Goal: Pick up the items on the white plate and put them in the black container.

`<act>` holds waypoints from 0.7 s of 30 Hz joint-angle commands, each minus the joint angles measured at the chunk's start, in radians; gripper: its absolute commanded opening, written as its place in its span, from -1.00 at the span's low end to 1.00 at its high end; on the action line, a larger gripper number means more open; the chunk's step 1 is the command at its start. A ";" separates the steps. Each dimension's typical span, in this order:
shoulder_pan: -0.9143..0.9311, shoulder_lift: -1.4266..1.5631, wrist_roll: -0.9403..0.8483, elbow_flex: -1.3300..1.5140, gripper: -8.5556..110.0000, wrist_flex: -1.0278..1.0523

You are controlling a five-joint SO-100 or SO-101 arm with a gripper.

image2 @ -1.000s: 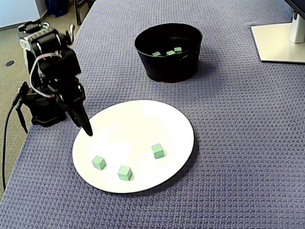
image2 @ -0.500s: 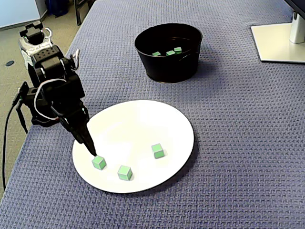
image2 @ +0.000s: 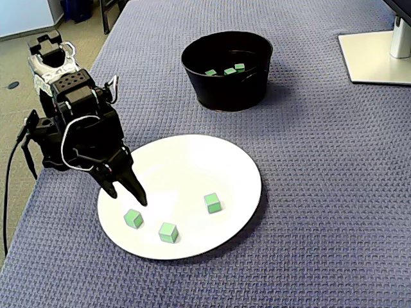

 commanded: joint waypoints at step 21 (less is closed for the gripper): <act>0.037 -0.160 -0.092 -0.144 -0.43 0.002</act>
